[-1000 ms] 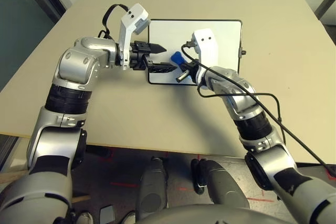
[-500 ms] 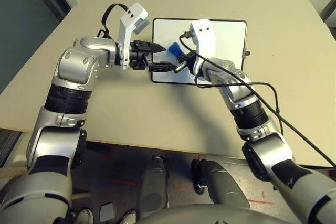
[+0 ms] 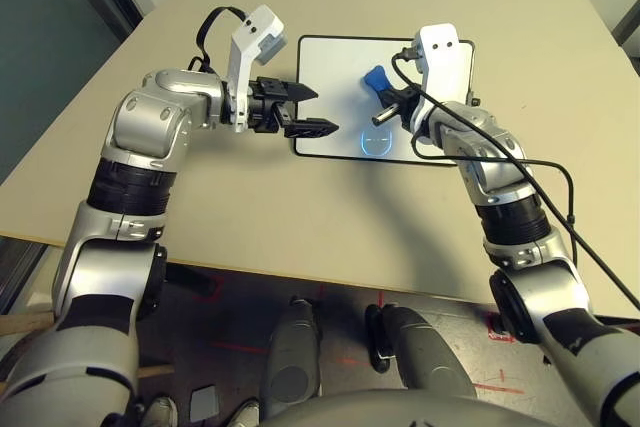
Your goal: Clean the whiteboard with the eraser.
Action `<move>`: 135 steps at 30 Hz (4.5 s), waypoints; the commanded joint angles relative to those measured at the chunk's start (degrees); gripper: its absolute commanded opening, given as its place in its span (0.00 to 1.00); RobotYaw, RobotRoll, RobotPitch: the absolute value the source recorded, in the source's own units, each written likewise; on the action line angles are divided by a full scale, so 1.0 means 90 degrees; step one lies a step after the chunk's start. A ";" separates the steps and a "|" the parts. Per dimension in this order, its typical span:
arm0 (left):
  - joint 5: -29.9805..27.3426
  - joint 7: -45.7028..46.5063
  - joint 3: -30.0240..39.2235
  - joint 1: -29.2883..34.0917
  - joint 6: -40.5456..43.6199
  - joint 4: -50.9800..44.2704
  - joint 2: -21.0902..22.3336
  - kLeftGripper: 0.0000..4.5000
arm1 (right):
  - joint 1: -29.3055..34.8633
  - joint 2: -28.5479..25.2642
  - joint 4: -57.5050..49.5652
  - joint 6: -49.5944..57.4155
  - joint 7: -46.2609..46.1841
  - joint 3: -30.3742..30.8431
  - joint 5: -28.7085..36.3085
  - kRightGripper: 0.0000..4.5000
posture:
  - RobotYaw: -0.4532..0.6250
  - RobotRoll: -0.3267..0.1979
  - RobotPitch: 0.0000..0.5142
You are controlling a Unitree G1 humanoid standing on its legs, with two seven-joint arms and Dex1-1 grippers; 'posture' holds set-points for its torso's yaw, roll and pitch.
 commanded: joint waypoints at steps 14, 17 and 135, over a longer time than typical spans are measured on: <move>-0.0006 -0.0005 -0.0103 0.0011 0.0041 -0.0082 0.0020 1.00 | 0.0656 0.0478 -0.0298 0.0646 -0.0071 0.0547 0.0018 0.00 | 0.40 0.62 0.35; -0.0007 -0.0001 -0.0107 0.0016 0.0036 -0.0083 0.0011 1.00 | 0.0669 0.0472 -0.0346 0.0666 -0.0058 0.0528 0.0038 0.00 | 0.40 0.62 0.35; 0.0387 0.4044 0.2531 0.0203 -0.4753 0.3928 -0.1289 1.00 | 0.0821 -0.0921 -0.1289 0.1679 -0.1597 -0.3583 0.0632 0.99 | 0.32 0.62 0.43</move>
